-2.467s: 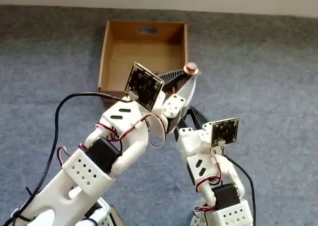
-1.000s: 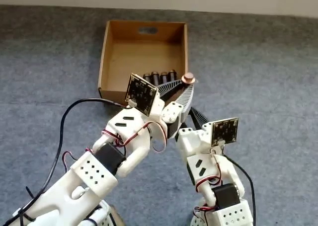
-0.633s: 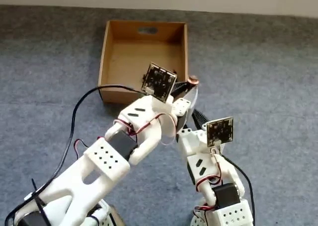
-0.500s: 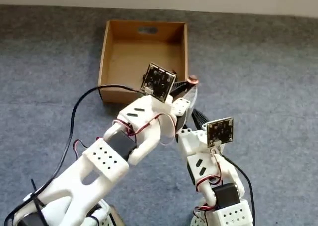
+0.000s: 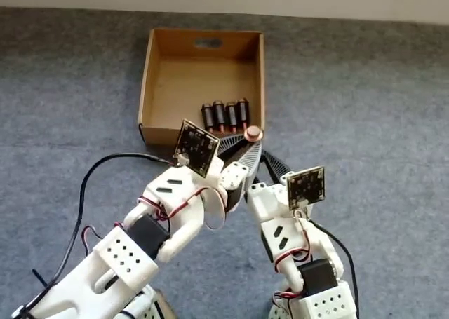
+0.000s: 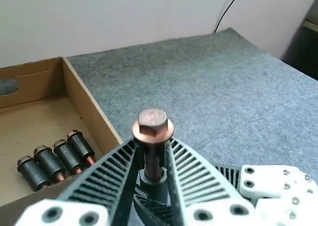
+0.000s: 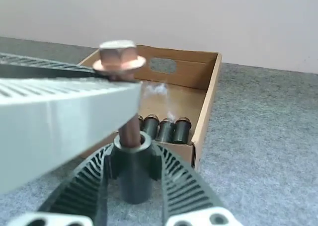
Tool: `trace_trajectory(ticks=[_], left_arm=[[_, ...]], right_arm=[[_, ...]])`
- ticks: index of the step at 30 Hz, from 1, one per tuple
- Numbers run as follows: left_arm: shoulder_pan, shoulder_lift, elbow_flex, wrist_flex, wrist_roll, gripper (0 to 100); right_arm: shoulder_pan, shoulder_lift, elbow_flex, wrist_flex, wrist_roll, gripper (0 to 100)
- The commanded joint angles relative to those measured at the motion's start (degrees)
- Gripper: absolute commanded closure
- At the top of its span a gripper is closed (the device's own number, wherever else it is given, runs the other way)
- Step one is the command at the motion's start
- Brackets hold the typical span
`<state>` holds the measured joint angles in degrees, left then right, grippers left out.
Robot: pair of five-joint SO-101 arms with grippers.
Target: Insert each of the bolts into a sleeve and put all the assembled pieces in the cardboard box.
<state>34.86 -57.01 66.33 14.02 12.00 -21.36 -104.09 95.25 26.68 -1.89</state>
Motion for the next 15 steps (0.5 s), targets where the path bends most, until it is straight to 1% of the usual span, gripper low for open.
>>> trace_trajectory(ticks=[1, 3, 7, 15], left_arm=[[-0.22, -1.63, -0.04, 2.55, 0.26, 99], [-0.22, -1.36, 0.04, 3.52, 0.26, 98], [-0.84, -1.27, 1.01, 3.78, 0.26, 93], [-0.48, -1.27, 2.33, 3.78, 0.26, 92]], right_arm=[[0.84, -0.84, -1.71, -1.36, 0.26, 99.3], [0.84, -0.84, -1.71, -1.36, 0.26, 99.3], [0.84, -0.84, -1.80, -1.36, 0.26, 99.3], [0.84, -0.84, -1.80, -1.36, 0.26, 99.3]])
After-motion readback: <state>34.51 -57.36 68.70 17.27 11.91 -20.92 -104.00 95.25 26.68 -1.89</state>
